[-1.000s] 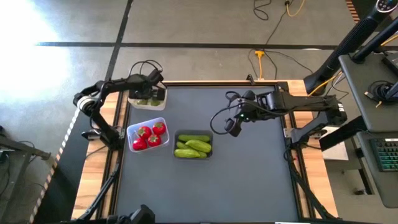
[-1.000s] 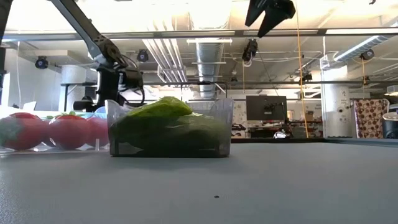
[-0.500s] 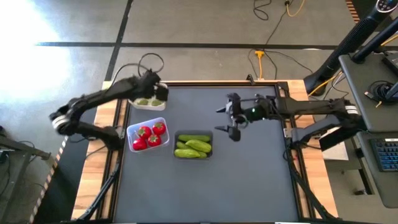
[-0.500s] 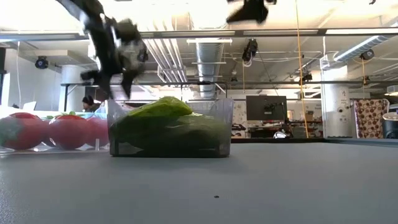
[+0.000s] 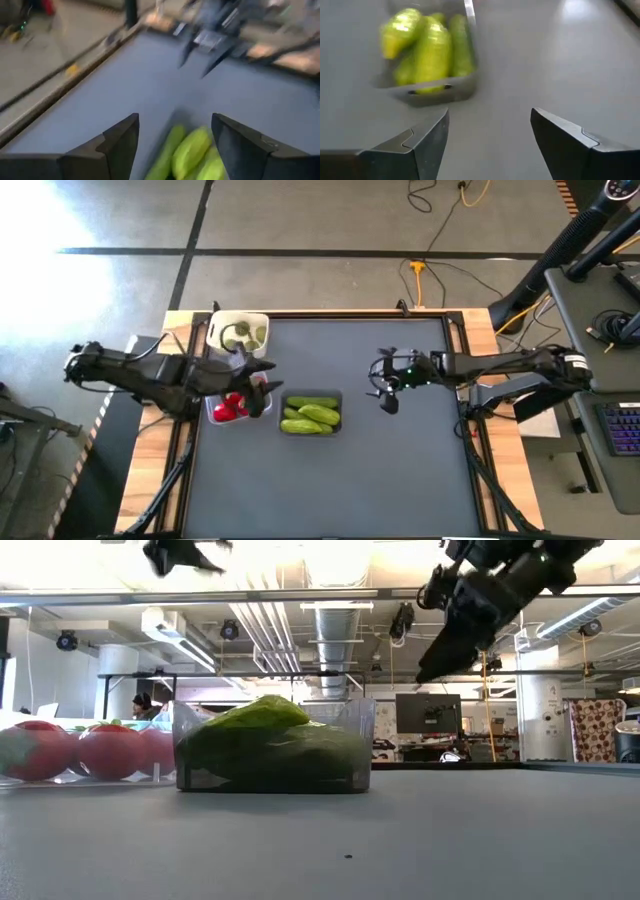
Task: Sort produce into baskets
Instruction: Return to Home Position
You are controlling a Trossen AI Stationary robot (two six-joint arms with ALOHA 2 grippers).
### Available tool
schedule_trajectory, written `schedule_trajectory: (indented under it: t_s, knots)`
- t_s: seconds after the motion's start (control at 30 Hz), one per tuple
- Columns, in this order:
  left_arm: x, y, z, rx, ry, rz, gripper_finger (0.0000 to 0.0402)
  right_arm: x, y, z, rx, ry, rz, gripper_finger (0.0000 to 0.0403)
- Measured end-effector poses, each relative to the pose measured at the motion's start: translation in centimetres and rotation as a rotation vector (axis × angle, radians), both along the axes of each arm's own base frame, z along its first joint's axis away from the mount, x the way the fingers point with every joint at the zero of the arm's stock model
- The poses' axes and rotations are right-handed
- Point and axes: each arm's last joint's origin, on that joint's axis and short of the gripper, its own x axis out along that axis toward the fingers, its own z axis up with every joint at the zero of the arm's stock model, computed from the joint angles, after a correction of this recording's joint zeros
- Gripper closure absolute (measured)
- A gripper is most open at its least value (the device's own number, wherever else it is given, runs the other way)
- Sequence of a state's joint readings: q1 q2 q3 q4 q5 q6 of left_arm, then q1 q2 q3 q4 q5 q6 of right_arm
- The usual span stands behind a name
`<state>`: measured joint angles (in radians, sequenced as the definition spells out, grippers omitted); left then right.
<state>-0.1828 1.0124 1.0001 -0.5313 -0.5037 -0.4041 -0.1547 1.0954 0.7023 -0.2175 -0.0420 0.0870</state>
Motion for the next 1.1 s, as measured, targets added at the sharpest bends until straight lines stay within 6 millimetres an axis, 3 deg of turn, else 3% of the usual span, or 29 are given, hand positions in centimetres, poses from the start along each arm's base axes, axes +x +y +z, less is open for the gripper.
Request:
schedule_trajectory:
  t_s: [0.1, 0.23, 0.4, 0.53, 0.7, 0.9, 1.1]
  knots:
    - [0.1, -1.0, 1.1, 0.089, -0.072, -0.095, 0.0170, -0.1, -0.3, -0.6, -0.111, -0.070, -0.014, 0.0133]
    - [-1.1, -0.1, 0.8, 0.123, -0.032, -0.079, 0.0170, -0.9, 0.3, 0.7, -0.139, -0.357, 0.102, 0.0129]
    - [-3.7, 1.2, -0.2, 0.124, -0.087, -0.040, 0.0170, -3.9, 0.8, 0.9, -0.184, -0.506, 0.136, 0.0123]
    - [-5.6, 2.0, -2.1, 0.098, -0.207, 0.015, 0.0170, -6.6, 1.0, 0.5, -0.218, -0.514, 0.066, 0.0120]
    - [-7.0, 2.2, -5.4, 0.036, -0.341, -0.019, 0.0170, -8.9, 1.4, -0.4, -0.120, -0.636, -0.005, 0.0121]
    - [-7.6, 2.0, -7.7, 0.009, -0.521, -0.104, 0.0170, -11.2, 1.9, -0.7, -0.006, -0.792, -0.073, 0.0120]
    - [-8.2, 1.9, -9.5, -0.001, -0.604, -0.154, 0.0170, -12.5, 3.4, 0.1, 0.230, -0.835, 0.197, 0.0119]
